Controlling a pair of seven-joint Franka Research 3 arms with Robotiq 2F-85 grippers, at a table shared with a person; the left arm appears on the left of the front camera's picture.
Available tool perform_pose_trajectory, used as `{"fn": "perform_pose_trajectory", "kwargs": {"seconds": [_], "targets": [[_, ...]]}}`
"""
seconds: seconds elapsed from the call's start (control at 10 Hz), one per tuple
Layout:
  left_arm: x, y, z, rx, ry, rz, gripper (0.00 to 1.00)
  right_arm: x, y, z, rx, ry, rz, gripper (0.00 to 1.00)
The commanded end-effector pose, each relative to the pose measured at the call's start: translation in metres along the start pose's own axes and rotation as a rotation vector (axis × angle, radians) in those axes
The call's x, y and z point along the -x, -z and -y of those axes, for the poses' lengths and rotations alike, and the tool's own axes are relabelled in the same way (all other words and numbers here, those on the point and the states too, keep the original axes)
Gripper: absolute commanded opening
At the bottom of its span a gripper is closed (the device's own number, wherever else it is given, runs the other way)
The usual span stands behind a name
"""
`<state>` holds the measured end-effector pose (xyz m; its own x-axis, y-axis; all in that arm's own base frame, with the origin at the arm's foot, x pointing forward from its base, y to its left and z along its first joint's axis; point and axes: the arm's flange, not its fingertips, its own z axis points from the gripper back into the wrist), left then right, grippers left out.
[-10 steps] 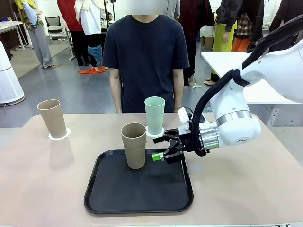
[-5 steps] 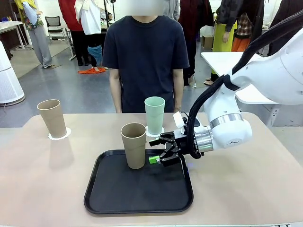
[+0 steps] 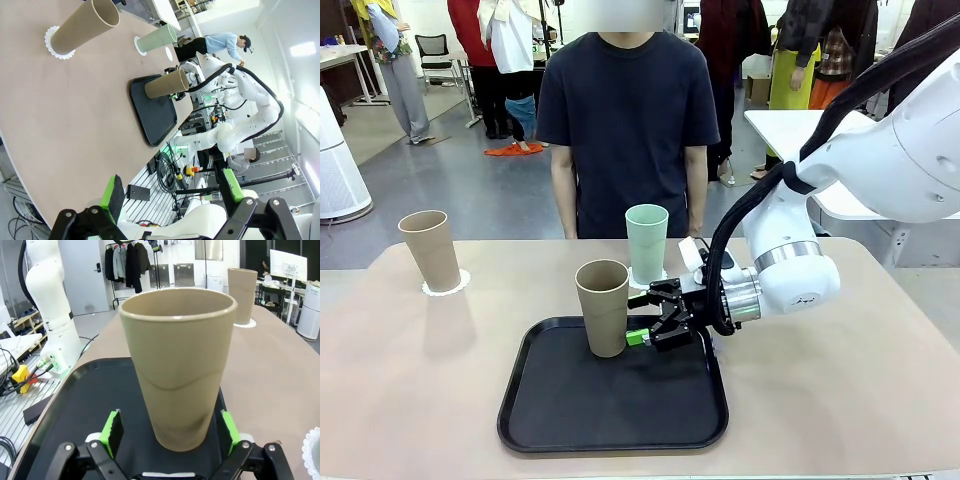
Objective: Place coasters on the table and set cups on them.
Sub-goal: Take one Reusable plastic cup from the Flat Tray and place it on a coaster set by the human.
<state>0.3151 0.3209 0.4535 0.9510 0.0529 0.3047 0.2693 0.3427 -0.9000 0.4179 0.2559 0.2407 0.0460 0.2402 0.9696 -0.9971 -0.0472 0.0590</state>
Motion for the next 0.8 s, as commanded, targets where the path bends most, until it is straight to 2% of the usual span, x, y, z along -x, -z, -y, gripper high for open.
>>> {"fn": "perform_pose_trajectory", "kwargs": {"seconds": [0.0, 0.2, 0.7], "targets": [[0.001, -0.002, 0.002, 0.006, 0.002, 0.001, 1.0, 0.006, 0.009, 0.004, -0.029, -0.035, 0.017, 1.0], [0.001, -0.002, 0.002, 0.006, 0.002, 0.001, 1.0, 0.01, 0.017, 0.002, -0.065, -0.063, 0.009, 1.0], [0.001, -0.002, 0.002, 0.006, 0.002, 0.001, 1.0, 0.013, 0.018, 0.012, -0.06, -0.045, 0.019, 1.0]]}}
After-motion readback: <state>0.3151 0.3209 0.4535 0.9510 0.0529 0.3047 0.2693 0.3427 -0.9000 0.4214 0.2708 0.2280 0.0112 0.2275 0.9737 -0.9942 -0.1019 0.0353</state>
